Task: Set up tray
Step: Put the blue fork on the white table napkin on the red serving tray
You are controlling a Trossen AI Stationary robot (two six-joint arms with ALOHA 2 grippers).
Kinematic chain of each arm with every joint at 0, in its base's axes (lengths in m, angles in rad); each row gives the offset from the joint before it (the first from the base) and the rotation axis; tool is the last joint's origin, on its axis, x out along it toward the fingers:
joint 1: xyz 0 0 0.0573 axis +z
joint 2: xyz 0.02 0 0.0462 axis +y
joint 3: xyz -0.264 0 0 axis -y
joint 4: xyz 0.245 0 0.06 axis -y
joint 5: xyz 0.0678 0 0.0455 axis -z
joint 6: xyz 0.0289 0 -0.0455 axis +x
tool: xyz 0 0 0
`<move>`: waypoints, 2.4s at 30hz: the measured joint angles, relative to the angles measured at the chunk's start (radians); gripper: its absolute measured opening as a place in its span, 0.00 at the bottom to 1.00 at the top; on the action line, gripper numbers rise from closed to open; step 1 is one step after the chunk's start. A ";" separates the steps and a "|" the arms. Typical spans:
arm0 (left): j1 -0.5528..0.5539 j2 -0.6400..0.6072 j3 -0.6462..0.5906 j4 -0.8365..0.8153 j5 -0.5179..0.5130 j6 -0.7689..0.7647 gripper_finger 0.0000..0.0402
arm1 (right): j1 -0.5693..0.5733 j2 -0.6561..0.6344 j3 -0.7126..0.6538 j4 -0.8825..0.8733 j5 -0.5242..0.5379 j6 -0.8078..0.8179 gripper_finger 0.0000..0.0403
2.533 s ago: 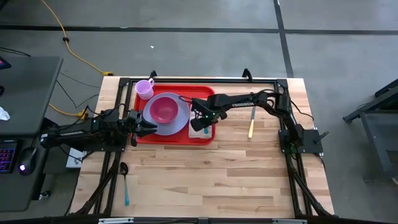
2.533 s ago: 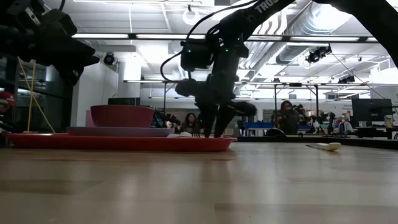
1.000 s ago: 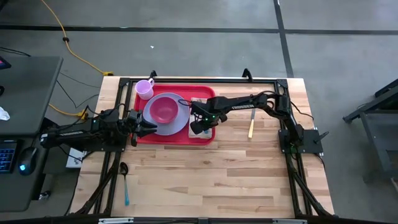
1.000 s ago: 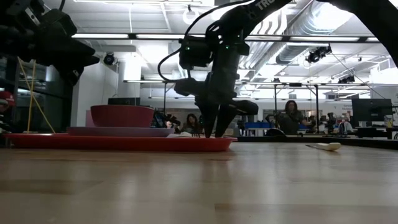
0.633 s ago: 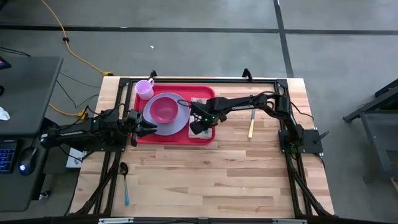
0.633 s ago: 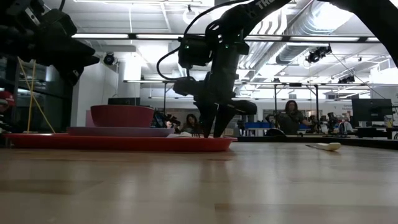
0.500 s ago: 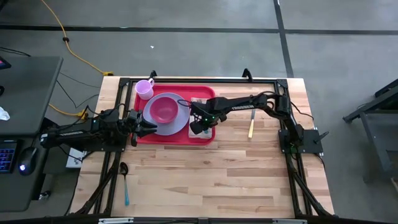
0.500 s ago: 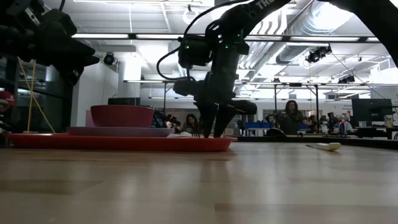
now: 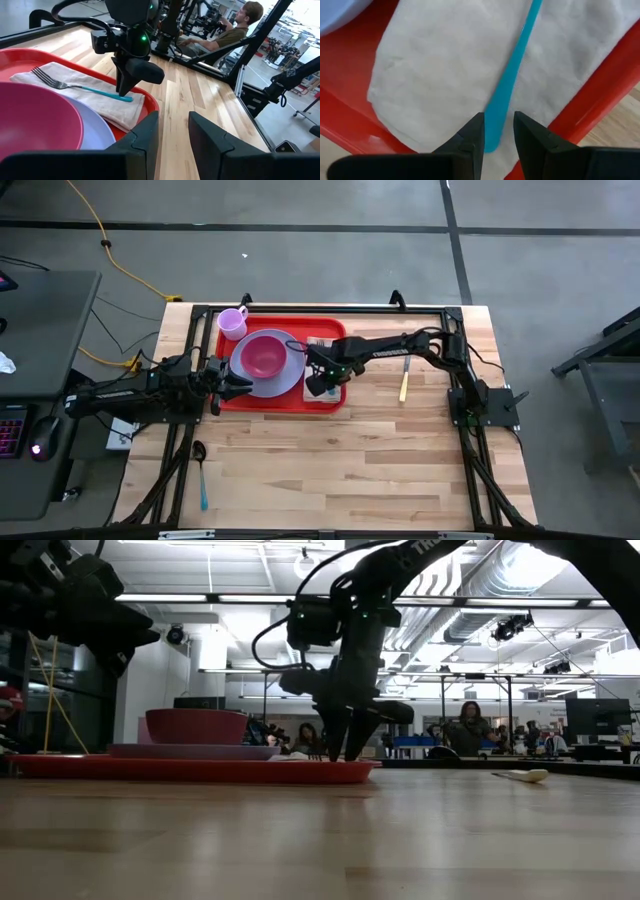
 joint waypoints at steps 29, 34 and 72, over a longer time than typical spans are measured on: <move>0.000 0.000 0.000 0.001 0.000 0.010 0.34 | 0.007 -0.001 -0.064 0.124 -0.078 0.040 0.20; 0.000 0.000 0.000 0.001 0.000 0.010 0.34 | 0.005 0.001 -0.041 0.129 -0.069 0.018 0.20; 0.000 0.000 0.000 0.001 0.000 0.010 0.34 | 0.006 0.001 -0.038 0.255 -0.113 0.027 0.20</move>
